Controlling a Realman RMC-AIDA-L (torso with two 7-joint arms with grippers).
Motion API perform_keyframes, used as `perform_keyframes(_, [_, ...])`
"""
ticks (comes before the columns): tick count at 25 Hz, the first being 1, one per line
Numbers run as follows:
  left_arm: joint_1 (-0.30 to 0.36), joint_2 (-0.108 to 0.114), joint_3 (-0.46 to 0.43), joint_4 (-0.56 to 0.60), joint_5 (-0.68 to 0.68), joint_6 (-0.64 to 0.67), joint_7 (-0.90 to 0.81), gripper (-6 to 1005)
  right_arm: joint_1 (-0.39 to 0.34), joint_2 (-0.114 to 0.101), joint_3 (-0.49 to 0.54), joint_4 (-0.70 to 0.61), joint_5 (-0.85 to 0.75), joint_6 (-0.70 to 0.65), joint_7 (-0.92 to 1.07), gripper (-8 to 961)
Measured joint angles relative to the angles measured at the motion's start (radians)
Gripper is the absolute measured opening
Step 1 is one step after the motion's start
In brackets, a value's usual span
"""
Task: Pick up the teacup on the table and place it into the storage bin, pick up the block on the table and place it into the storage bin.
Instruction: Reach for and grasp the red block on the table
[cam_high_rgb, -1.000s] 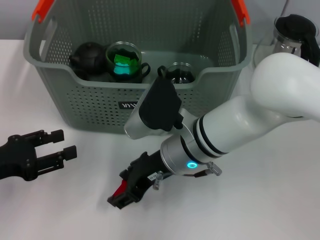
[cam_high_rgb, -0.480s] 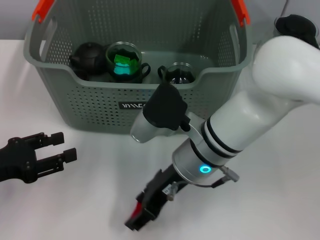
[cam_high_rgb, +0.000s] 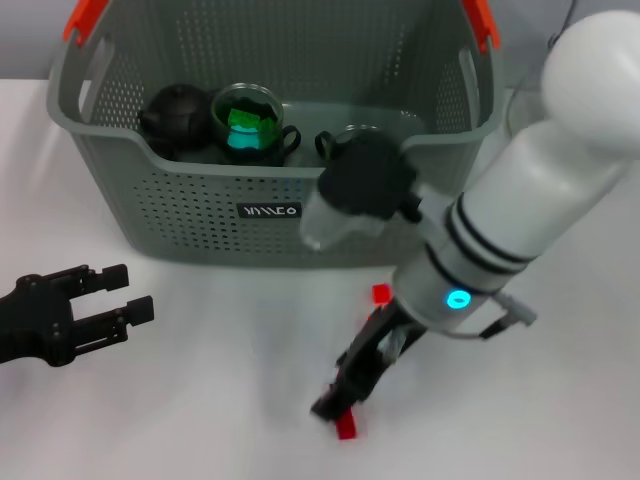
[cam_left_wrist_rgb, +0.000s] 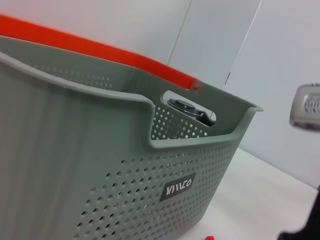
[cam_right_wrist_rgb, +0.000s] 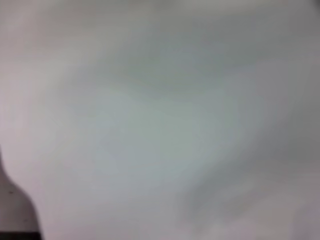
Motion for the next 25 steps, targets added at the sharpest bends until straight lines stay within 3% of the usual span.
perform_keyframes(6, [0.000,0.000,0.000,0.000,0.000,0.000,0.000,658,-0.077,-0.001,0.134,-0.161,-0.107,-0.068,0.010,734])
perform_keyframes(10, [-0.002,0.000,0.000,0.000,0.000,-0.001,0.000,658,-0.089,0.002,0.140,-0.187,-0.103,-0.113,-0.007,734])
perform_keyframes(16, [-0.009,0.001,0.000,0.000,0.000,-0.005,0.000,658,-0.082,0.006,0.138,-0.153,0.018,-0.190,-0.049,735])
perform_keyframes(25, [-0.011,0.002,0.000,0.000,0.000,-0.007,0.000,658,-0.024,0.009,0.135,0.040,0.094,-0.203,-0.051,734])
